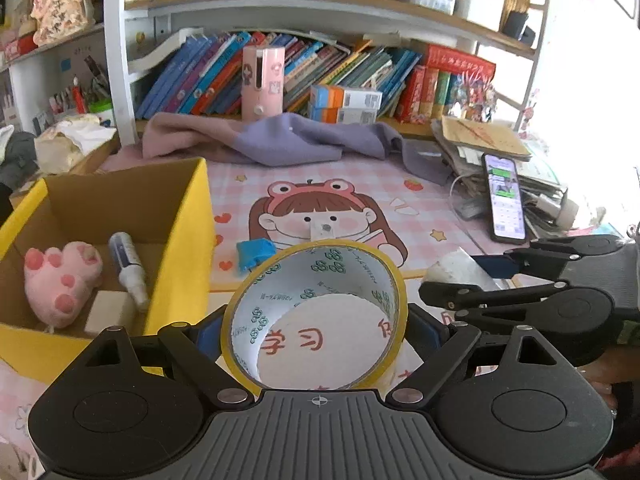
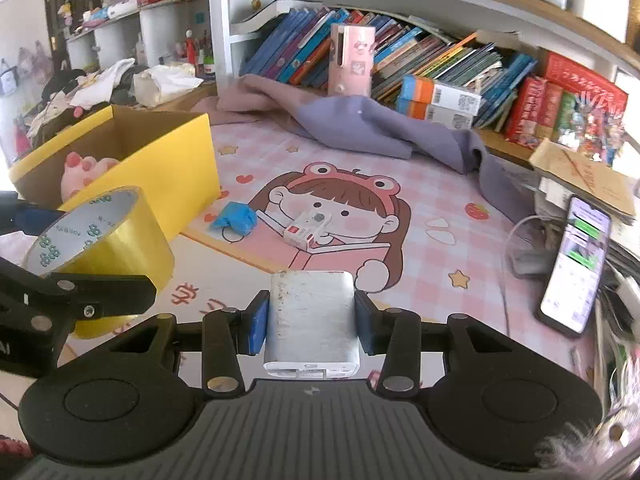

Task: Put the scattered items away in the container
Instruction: 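Carry the tape roll and power bank over the yellow box with both tools, then open both tools to drop the tape roll and power bank into the box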

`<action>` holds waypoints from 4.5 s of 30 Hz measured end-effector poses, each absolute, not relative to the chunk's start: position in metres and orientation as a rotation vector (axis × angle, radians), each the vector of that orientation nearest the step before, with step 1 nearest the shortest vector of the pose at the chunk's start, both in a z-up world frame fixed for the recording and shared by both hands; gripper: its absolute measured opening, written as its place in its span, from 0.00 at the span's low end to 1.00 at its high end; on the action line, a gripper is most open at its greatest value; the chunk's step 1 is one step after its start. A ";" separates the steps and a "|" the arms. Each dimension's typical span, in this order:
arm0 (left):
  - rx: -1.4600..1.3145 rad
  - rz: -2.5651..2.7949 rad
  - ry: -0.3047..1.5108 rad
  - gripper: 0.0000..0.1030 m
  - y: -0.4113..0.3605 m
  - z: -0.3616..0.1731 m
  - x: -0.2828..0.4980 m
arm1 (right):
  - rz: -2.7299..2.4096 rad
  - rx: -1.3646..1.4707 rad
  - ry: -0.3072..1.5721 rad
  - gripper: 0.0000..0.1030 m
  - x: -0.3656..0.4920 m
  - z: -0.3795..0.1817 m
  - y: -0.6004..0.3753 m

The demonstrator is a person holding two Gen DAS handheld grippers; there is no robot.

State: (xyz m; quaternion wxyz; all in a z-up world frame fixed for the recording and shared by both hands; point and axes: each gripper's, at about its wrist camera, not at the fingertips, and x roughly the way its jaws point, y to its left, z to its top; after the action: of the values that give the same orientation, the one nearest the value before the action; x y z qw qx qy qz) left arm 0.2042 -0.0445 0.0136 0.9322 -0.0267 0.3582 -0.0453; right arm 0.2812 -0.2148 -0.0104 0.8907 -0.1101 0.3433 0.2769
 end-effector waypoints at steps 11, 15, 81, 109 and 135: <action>-0.051 -0.127 0.718 0.87 -0.007 0.014 0.124 | 0.522 -0.238 0.687 0.40 0.193 -0.001 -0.183; -0.024 -0.109 0.718 0.87 0.006 0.012 0.095 | 0.520 -0.245 0.685 0.40 0.156 -0.003 -0.170; -0.072 0.138 0.660 0.87 0.155 0.022 0.043 | 0.822 -0.409 0.579 0.40 0.085 0.010 -0.008; 0.145 0.049 0.815 0.87 0.174 0.020 0.303 | 0.896 -0.505 0.581 0.40 0.304 -0.001 0.067; 0.187 0.076 0.757 0.90 0.164 0.023 0.304 | 0.902 -0.583 0.510 0.52 0.322 -0.004 0.065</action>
State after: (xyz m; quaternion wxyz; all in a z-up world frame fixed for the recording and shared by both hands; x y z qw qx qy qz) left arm 0.3035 0.1639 0.0228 0.9243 0.0909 0.3689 0.0371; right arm 0.3217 0.0652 -0.0043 0.8283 -0.2747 0.2404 0.4250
